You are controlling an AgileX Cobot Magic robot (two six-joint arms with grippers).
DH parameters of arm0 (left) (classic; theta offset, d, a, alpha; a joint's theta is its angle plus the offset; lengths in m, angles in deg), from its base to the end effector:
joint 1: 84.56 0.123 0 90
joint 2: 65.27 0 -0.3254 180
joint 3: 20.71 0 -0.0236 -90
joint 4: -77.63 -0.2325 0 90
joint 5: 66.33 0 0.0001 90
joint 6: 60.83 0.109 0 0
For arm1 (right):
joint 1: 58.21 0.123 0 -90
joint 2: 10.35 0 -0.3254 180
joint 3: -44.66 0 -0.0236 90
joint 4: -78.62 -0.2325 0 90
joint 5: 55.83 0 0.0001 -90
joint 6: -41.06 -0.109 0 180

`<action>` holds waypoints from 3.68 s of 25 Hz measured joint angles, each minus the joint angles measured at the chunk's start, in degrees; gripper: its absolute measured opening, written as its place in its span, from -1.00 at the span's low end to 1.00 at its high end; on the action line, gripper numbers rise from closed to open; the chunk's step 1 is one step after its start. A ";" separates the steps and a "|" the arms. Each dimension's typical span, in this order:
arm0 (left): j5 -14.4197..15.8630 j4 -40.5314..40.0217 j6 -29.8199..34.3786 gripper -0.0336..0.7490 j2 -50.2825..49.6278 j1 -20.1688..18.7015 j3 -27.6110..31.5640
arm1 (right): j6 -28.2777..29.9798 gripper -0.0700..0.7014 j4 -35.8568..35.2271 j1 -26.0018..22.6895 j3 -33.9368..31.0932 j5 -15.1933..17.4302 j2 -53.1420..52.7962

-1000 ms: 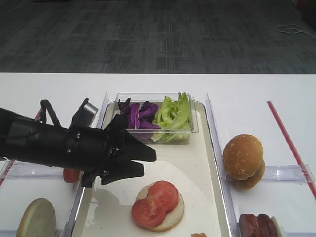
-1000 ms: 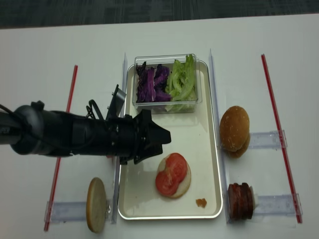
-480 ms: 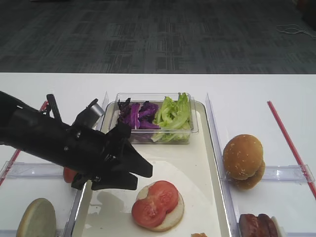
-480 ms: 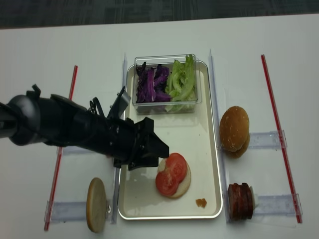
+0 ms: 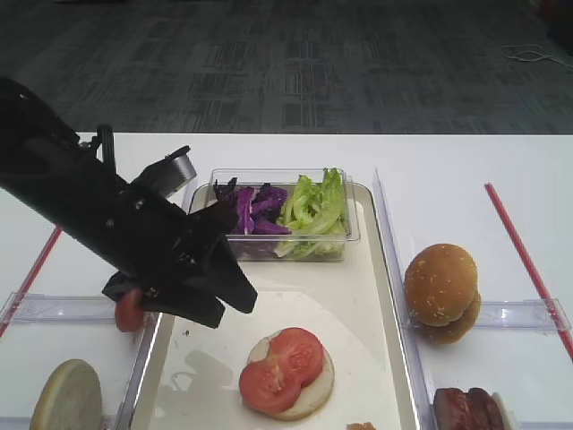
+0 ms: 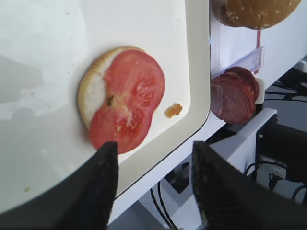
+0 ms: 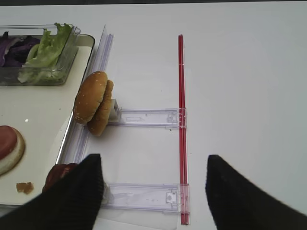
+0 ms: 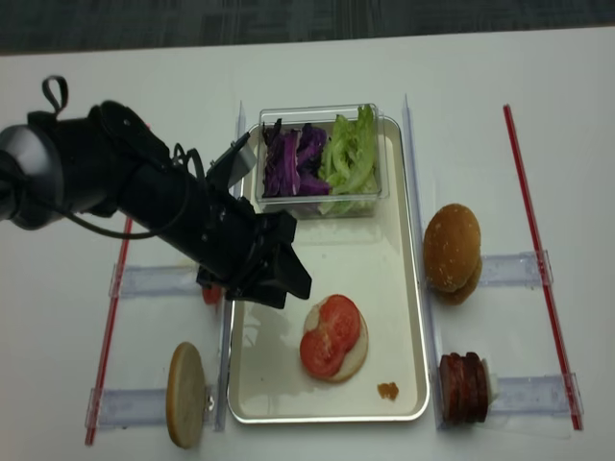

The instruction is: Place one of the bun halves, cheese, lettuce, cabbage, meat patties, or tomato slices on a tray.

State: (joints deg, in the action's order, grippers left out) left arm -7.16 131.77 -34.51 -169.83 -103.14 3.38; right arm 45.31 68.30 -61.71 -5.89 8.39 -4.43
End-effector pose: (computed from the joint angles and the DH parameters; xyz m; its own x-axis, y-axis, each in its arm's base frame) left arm 0.2483 -0.1635 0.2335 -0.9777 0.2099 -0.0101 0.1566 0.6956 -0.7012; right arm -0.0489 0.0206 0.2503 -0.5043 0.0356 -0.8628 -0.0763 0.9934 0.0856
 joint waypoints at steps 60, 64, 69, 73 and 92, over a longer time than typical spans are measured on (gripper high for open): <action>10.30 -47.56 -23.98 -0.08 0.13 15.19 -19.27 | 0.10 0.40 0.00 0.00 0.00 -0.11 0.00; 10.30 -47.82 -23.51 -0.08 0.13 17.81 -19.27 | 0.10 0.40 0.00 0.00 0.00 -0.11 0.00; 10.30 -50.59 -22.30 -0.08 0.82 19.38 -19.27 | 0.10 0.40 0.00 0.00 0.00 -0.11 0.00; 10.45 -53.16 -22.51 -0.07 2.12 19.38 -19.27 | 0.10 0.40 0.00 0.00 0.00 -0.11 0.00; 10.59 -52.05 -20.37 0.25 10.78 19.47 -9.62 | 0.10 0.40 0.00 0.00 0.00 -0.11 0.00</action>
State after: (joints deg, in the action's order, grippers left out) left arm 3.43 79.72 -54.88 -159.05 -83.67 -6.24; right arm 45.41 68.30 -61.71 -5.89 8.28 -4.43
